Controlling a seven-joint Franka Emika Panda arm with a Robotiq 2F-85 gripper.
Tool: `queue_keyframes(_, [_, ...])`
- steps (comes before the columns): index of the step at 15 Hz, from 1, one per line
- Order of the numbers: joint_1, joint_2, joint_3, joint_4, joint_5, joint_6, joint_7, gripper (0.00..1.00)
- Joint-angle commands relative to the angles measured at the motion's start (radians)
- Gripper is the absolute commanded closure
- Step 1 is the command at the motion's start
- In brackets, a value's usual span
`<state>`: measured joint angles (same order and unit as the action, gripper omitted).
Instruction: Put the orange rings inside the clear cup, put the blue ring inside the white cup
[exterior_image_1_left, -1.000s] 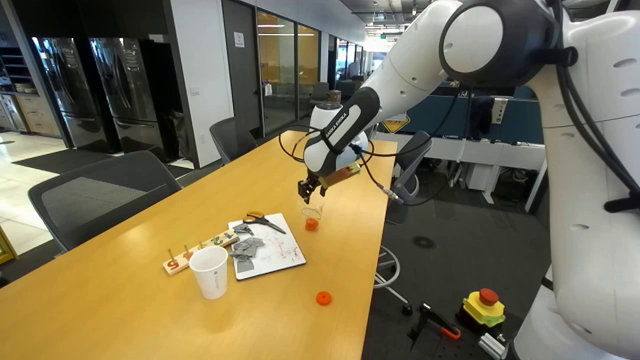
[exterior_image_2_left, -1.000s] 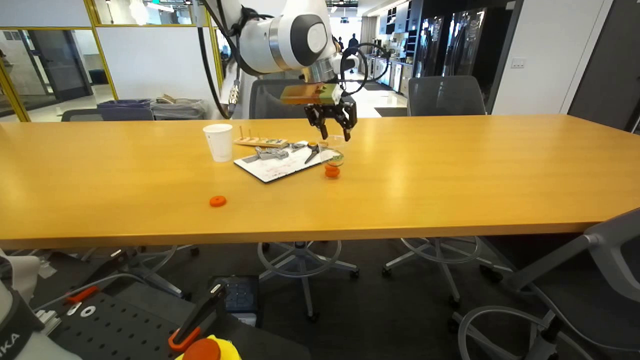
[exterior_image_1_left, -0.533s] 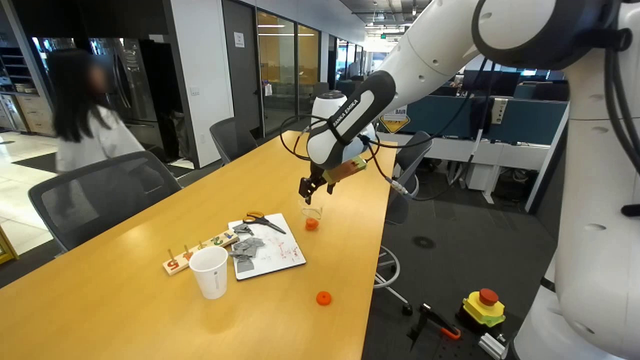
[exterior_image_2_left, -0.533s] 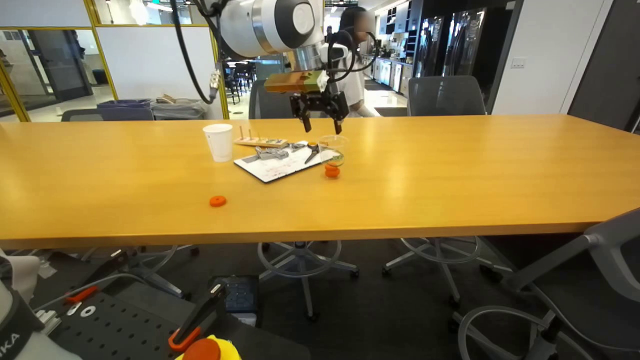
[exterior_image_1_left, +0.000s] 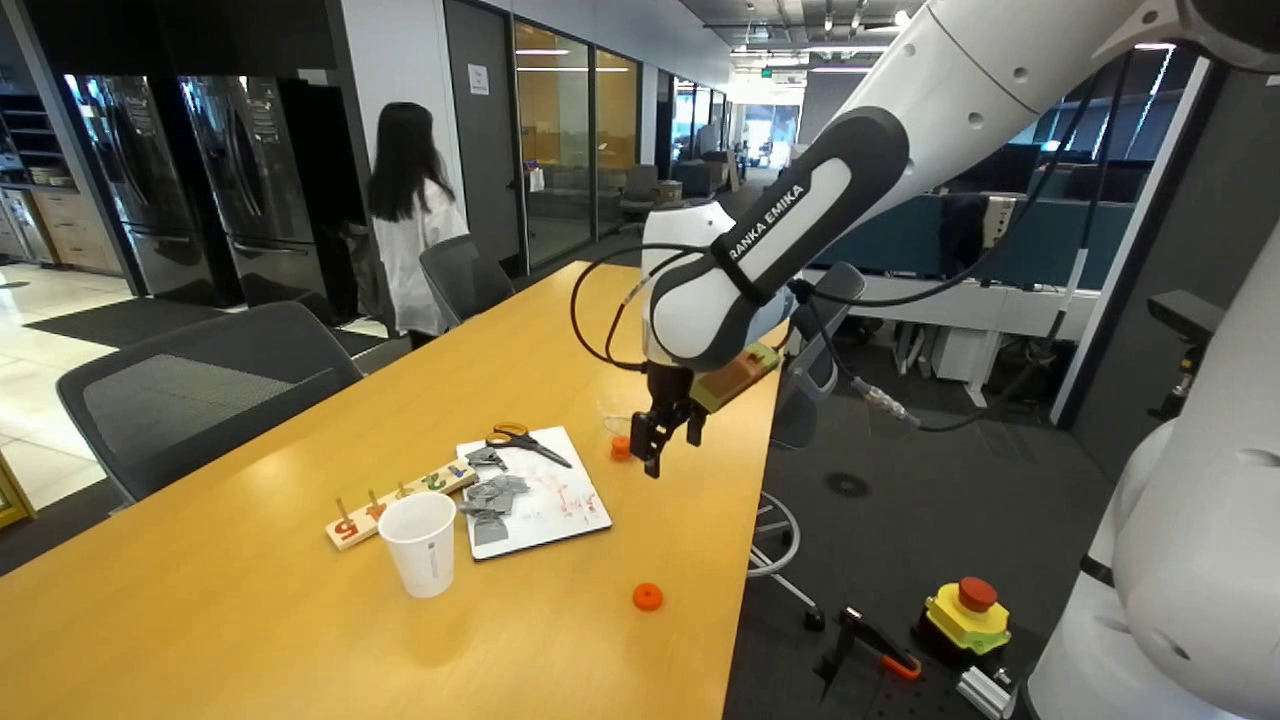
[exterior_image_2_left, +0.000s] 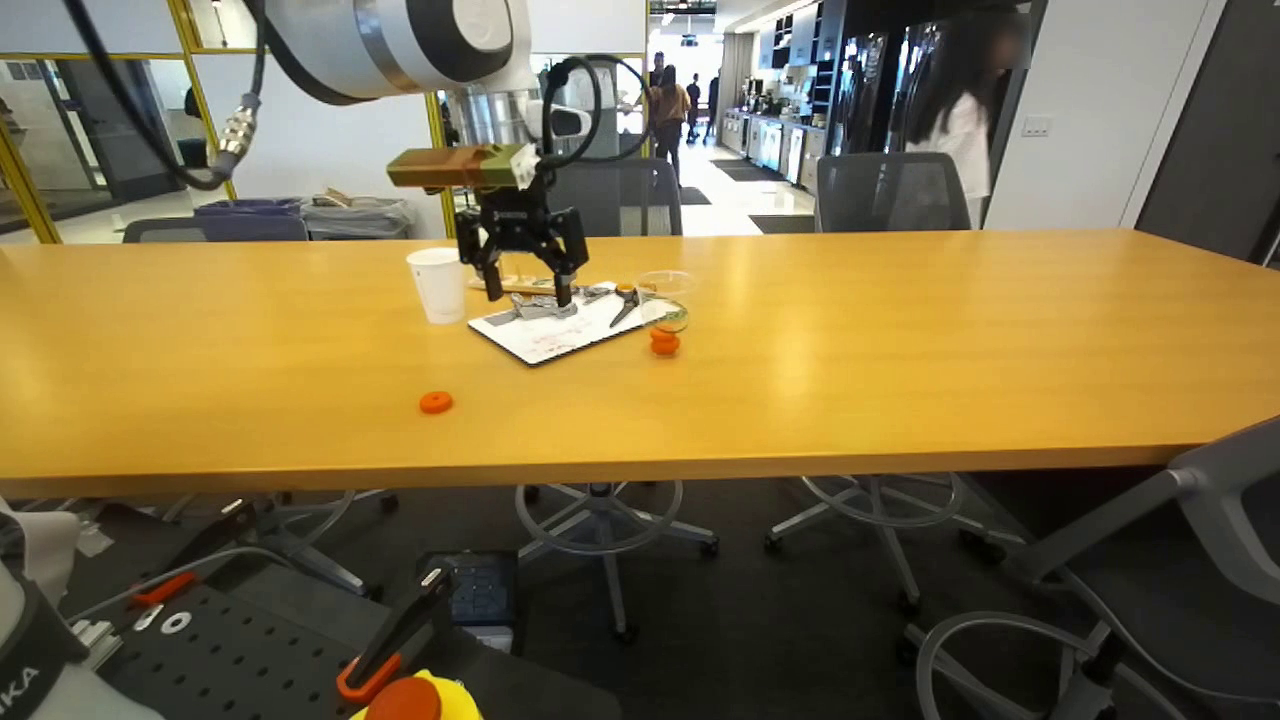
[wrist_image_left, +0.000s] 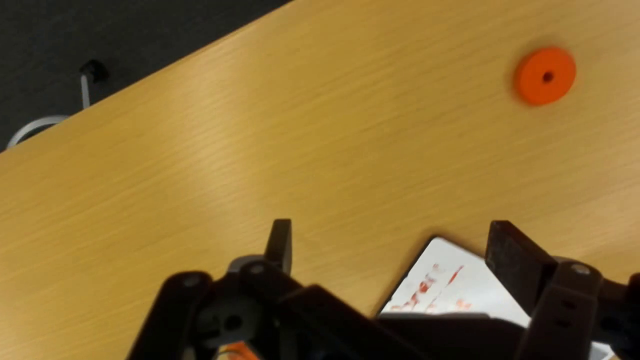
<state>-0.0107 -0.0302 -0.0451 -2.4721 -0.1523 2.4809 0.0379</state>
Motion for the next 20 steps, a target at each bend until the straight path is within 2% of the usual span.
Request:
queue_keyframes(1, [0.027, -0.035, 0.043, -0.106, 0.047, 0.033, -0.056, 0.00])
queue_keyframes(10, [0.092, 0.033, 0.122, -0.254, 0.118, 0.282, -0.075, 0.00])
queue_keyframes(15, [0.095, 0.099, 0.139, -0.250, 0.144, 0.357, -0.091, 0.00])
queue_keyframes(20, [0.095, 0.171, 0.138, -0.223, 0.119, 0.417, -0.064, 0.00])
